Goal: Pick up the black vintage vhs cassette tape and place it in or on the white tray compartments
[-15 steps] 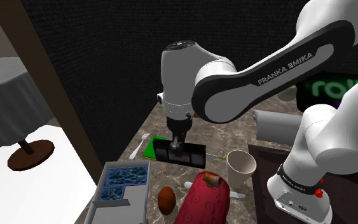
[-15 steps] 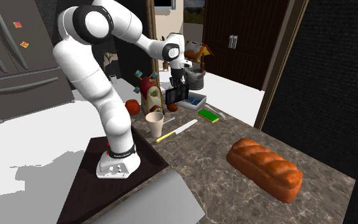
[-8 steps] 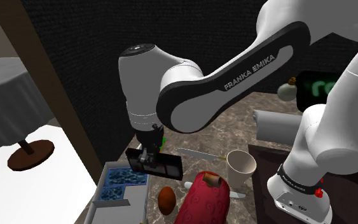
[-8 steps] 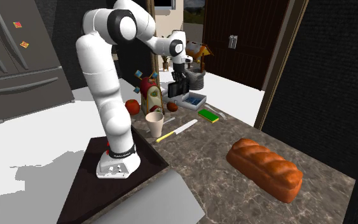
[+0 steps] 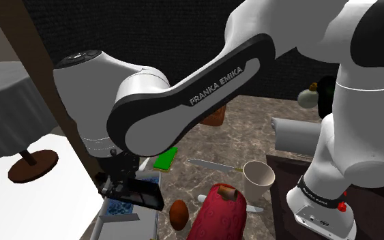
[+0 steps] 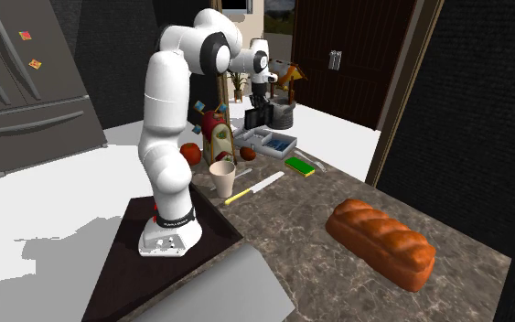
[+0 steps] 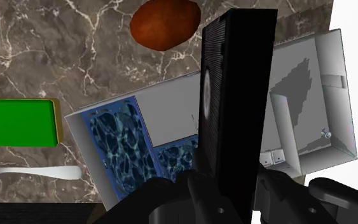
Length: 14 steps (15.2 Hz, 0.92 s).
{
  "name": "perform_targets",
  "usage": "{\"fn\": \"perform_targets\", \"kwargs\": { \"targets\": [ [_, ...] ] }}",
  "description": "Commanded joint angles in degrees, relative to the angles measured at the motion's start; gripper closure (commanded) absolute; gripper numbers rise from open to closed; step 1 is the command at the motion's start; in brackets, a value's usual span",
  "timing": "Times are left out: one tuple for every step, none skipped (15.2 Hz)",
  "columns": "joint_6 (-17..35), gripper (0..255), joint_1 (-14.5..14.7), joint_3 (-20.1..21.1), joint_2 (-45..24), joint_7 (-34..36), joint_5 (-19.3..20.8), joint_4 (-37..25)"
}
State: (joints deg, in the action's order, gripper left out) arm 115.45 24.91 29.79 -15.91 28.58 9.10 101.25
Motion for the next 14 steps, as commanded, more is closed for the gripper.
{"fn": "perform_targets", "kwargs": {
  "targets": [
    [-2.83,255,2.28,-0.22,-5.26,2.04,2.53,-7.43],
    [-4.23,255,3.58,-0.43,-7.74,2.83,3.58,-11.04],
    [-4.45,255,3.84,-0.54,-8.11,2.93,3.71,-11.61],
    [-3.77,255,3.86,-0.62,-8.30,3.01,3.82,-11.09],
    [-3.10,255,3.86,-0.70,-8.49,3.11,3.95,-10.59],
    [-2.43,255,3.87,-0.77,-8.70,3.21,4.09,-10.10],
    [-1.77,255,3.88,-0.84,-8.93,3.31,4.23,-9.64],
    [-1.11,255,3.90,-0.92,-9.16,3.41,4.39,-9.18],
    [-0.46,255,3.92,-1.00,-9.40,3.52,4.54,-8.75],
    [0.18,255,3.94,-1.08,-9.66,3.63,4.71,-8.32],
    [0.82,255,3.97,-1.17,-9.92,3.74,4.88,-7.92],
    [1.46,255,4.00,-1.26,-10.20,3.86,5.05,-7.53],
    [2.09,255,4.04,-1.36,-10.49,3.98,5.23,-7.15],
    [2.71,255,4.09,-1.45,-10.78,4.10,5.42,-6.79]
  ]
}}
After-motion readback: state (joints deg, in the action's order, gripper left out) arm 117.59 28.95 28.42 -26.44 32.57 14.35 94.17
